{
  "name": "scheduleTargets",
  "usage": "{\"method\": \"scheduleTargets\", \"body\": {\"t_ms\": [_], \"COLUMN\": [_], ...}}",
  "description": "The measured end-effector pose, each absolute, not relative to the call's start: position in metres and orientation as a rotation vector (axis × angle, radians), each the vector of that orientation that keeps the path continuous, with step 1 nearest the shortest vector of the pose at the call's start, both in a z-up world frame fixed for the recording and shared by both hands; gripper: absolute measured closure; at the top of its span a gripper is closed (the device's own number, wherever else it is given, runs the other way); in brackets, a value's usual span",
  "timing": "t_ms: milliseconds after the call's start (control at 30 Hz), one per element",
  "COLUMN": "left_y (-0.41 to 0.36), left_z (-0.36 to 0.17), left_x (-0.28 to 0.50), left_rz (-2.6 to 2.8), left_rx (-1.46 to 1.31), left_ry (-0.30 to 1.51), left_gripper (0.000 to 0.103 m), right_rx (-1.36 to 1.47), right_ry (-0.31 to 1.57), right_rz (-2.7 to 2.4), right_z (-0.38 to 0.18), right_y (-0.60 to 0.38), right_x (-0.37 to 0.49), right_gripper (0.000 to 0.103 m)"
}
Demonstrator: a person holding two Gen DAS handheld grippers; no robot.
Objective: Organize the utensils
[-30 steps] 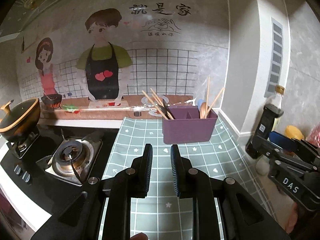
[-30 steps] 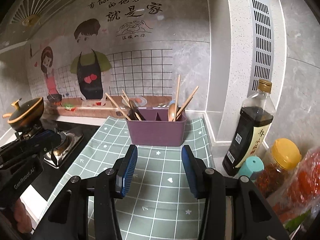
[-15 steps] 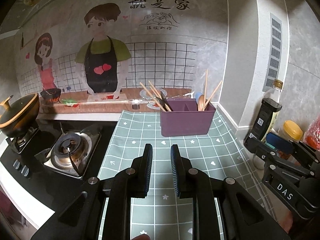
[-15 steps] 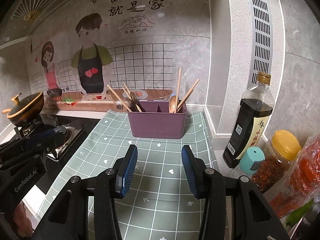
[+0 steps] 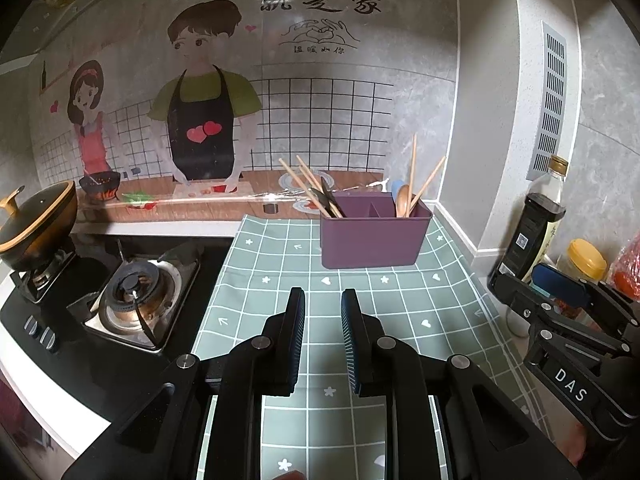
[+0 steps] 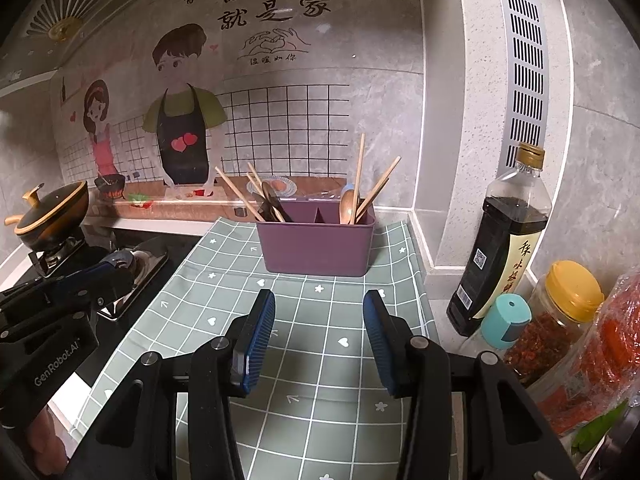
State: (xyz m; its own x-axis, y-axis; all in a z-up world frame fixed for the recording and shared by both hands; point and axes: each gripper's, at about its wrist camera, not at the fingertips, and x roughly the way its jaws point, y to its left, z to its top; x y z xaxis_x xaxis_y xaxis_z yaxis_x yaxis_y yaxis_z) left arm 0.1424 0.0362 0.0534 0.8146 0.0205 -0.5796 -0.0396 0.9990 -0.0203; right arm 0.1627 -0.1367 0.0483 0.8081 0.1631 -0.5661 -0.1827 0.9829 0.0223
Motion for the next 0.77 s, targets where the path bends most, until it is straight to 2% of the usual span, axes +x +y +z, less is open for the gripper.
{"method": "scheduleTargets", "body": {"t_ms": [767], "left_y": [0.0372], "left_z": [0.0469], "left_x": [0.1463], "left_rz": [0.022], "left_rx": [-0.043], "left_ry": [0.638], "left_gripper": [0.081], "right_rx": [-0.035], "right_ry": [0.603], "right_rz": [0.171], "right_z": [0.0479], "right_y": [-0.1402], "right_x": [0.1681], "right_gripper": [0.059]}}
